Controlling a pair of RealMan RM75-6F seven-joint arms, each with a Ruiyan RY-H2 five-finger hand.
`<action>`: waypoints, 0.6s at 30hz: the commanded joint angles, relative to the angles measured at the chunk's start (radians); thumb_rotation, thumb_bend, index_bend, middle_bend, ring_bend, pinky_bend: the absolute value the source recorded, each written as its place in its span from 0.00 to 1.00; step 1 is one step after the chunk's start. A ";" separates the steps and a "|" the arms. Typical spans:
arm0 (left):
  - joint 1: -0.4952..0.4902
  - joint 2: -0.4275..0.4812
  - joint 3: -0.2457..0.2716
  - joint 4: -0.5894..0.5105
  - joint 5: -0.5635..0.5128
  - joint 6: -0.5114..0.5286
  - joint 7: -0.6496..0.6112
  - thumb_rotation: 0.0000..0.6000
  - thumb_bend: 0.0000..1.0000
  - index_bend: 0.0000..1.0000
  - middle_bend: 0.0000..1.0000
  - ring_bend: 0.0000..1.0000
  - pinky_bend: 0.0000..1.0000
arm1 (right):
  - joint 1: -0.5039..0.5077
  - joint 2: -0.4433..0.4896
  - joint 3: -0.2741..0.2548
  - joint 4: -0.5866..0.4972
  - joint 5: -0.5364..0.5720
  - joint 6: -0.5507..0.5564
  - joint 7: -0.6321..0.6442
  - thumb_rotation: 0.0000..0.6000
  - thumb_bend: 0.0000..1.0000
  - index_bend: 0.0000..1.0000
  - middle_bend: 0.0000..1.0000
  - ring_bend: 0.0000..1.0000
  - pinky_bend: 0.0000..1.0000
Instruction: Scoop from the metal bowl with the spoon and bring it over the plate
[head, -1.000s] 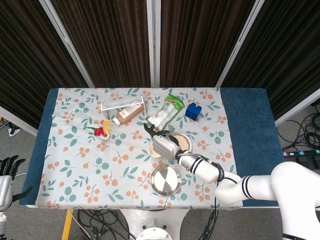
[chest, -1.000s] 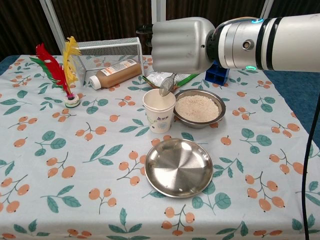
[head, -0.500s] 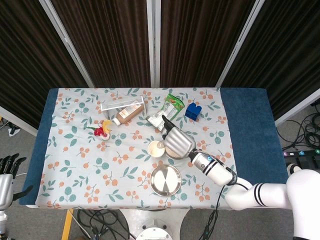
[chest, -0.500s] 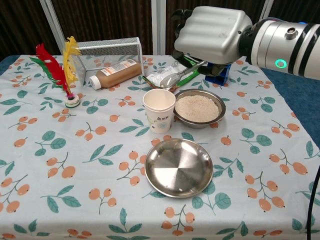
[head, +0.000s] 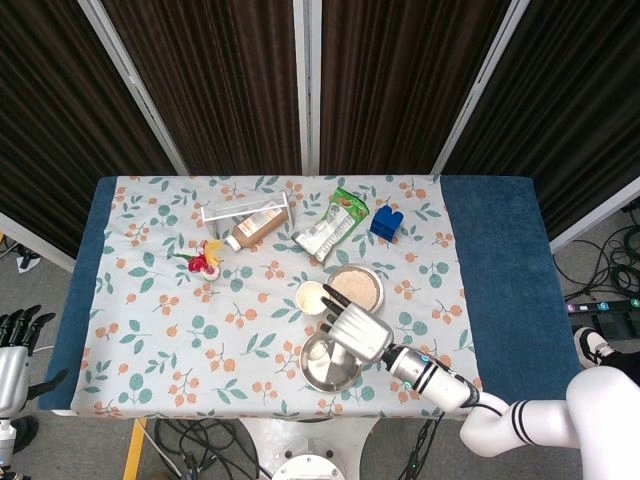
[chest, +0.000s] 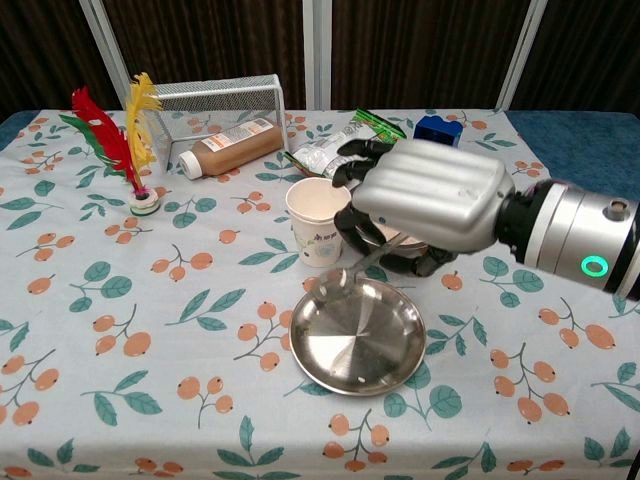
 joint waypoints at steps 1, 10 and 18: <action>0.002 -0.001 0.002 0.002 0.001 0.002 -0.004 1.00 0.07 0.26 0.22 0.12 0.11 | -0.036 -0.050 -0.009 0.051 -0.013 -0.005 -0.019 1.00 0.26 0.54 0.51 0.13 0.00; 0.002 -0.007 0.002 0.012 0.005 0.005 -0.007 1.00 0.07 0.26 0.22 0.12 0.11 | -0.089 -0.086 -0.007 0.098 -0.050 -0.002 -0.014 1.00 0.17 0.43 0.44 0.08 0.00; 0.003 -0.007 0.000 0.013 0.005 0.009 -0.006 1.00 0.07 0.26 0.22 0.12 0.11 | -0.114 -0.029 0.039 0.053 -0.115 0.078 0.006 1.00 0.16 0.39 0.41 0.08 0.00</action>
